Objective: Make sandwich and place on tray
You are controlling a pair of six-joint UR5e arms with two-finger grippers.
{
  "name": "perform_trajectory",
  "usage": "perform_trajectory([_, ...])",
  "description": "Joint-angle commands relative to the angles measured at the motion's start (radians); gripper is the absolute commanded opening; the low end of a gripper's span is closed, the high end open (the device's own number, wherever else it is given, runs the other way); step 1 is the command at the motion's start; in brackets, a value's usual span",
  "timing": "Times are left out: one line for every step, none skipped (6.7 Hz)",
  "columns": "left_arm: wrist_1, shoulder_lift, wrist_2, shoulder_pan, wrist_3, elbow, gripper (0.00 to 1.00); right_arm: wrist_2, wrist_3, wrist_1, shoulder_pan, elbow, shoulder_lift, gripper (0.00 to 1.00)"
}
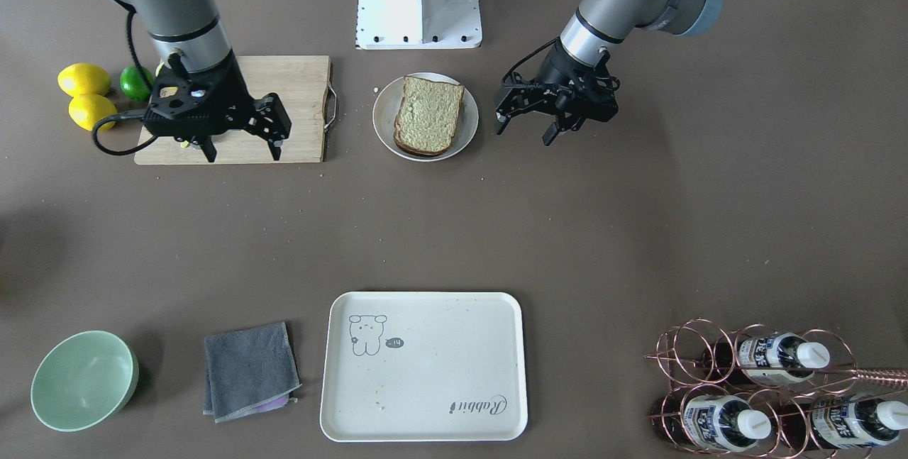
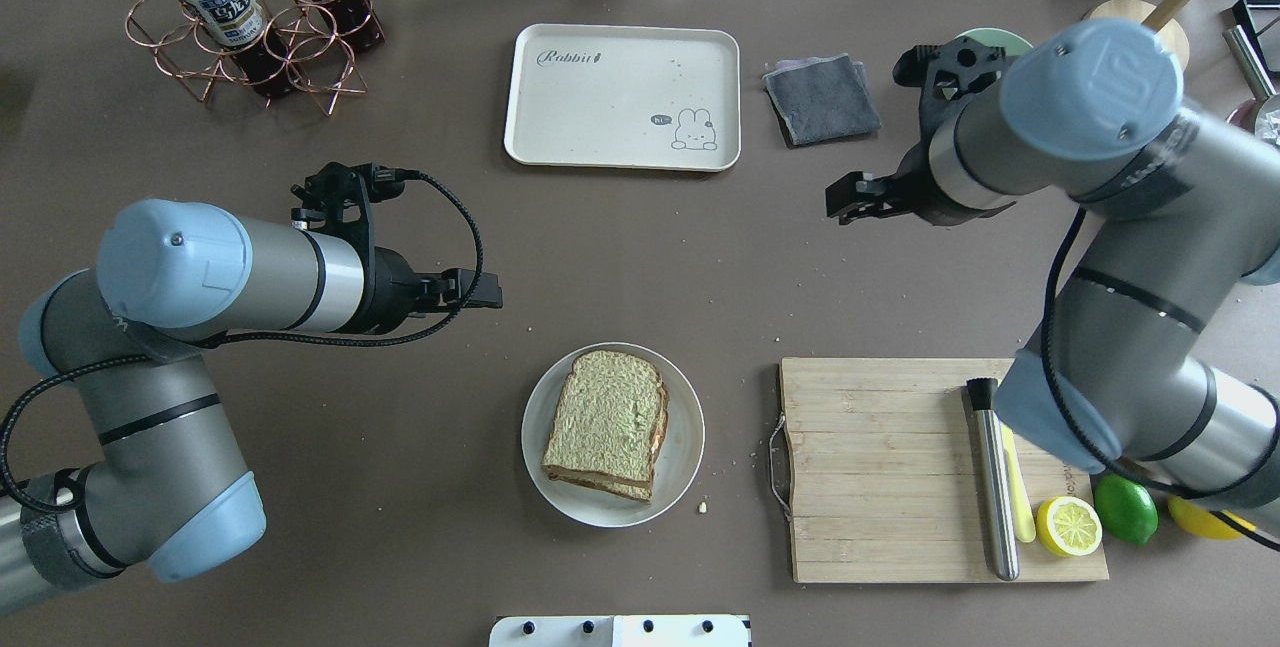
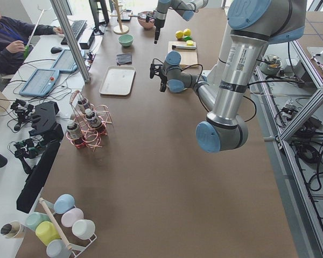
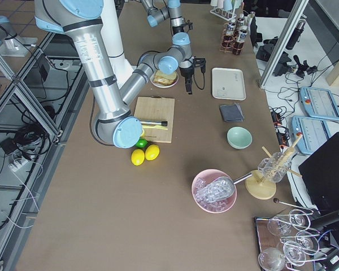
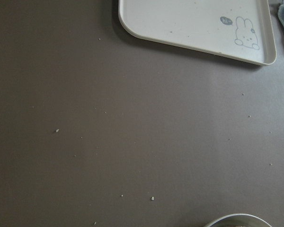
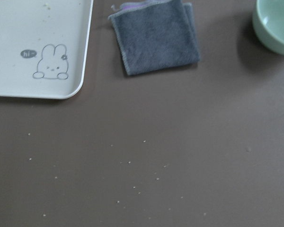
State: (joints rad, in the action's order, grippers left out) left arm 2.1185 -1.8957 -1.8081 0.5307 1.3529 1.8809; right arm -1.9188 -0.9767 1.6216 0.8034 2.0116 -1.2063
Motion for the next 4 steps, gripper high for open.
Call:
perform_trajectory([0.0,0.003,0.09,-0.101,0.032,0.0,0.98,-0.225,0.314,0.02,0.251,0.037,-0.118,1.0])
perform_trajectory([0.0,0.001,0.09,-0.104,0.06,-0.008,0.97,-0.242,0.467,0.018,0.325,0.071,-0.218,1.0])
perform_trajectory([0.0,0.003,0.092,-0.132,0.06,-0.018,0.97,-0.243,0.519,0.02,0.38,0.09,-0.273,1.0])
perform_trajectory([0.0,0.004,0.107,-0.153,0.06,-0.022,0.97,-0.243,0.582,0.02,0.402,0.091,-0.304,1.0])
